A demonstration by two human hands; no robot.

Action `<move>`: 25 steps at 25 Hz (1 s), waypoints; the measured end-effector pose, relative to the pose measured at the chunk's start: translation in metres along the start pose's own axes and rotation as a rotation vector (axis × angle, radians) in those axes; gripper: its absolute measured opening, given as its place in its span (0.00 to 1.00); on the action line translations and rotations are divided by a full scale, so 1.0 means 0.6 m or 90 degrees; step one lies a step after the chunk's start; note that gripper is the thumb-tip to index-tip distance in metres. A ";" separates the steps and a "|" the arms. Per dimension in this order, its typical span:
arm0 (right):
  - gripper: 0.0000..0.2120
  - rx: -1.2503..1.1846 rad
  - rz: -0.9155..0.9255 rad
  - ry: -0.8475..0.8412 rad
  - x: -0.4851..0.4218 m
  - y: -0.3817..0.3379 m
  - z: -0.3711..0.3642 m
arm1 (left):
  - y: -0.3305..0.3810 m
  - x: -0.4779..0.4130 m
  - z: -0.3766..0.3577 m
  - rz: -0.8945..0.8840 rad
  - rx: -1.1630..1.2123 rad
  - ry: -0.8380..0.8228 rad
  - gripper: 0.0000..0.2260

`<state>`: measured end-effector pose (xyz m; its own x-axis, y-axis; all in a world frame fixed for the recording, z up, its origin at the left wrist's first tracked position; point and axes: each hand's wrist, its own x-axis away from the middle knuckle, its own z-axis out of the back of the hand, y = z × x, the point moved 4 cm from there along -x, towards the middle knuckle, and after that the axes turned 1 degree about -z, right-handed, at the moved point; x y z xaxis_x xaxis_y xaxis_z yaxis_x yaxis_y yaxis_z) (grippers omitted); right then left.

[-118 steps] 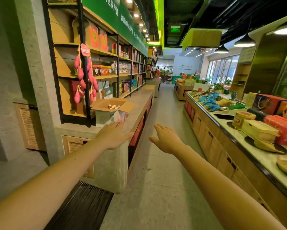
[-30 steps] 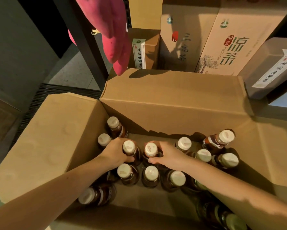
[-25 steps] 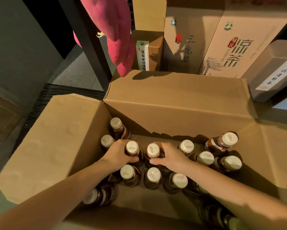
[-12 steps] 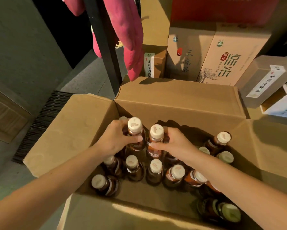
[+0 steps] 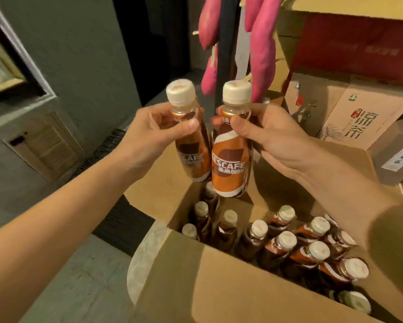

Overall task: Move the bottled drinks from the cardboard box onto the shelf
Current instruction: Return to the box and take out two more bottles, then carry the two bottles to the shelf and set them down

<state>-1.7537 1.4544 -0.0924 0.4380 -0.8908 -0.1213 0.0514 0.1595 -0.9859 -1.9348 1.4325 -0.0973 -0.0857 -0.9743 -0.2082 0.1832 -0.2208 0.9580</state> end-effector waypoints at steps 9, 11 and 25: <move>0.05 -0.042 0.089 -0.191 -0.153 -0.128 -0.392 | 0.030 0.160 0.399 -0.030 -0.028 0.258 0.10; 0.07 -0.053 0.121 -0.241 -0.185 -0.155 -0.513 | 0.038 0.211 0.508 -0.025 -0.048 0.313 0.13; 0.16 -0.110 0.160 -0.464 -0.449 -0.279 -1.317 | 0.049 0.478 1.240 0.042 -0.148 0.601 0.10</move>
<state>-2.5899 1.3316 0.0140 0.8990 -0.3232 -0.2956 -0.2415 0.1971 -0.9502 -2.6824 1.1794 0.0181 0.7333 -0.5969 -0.3255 0.3572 -0.0692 0.9315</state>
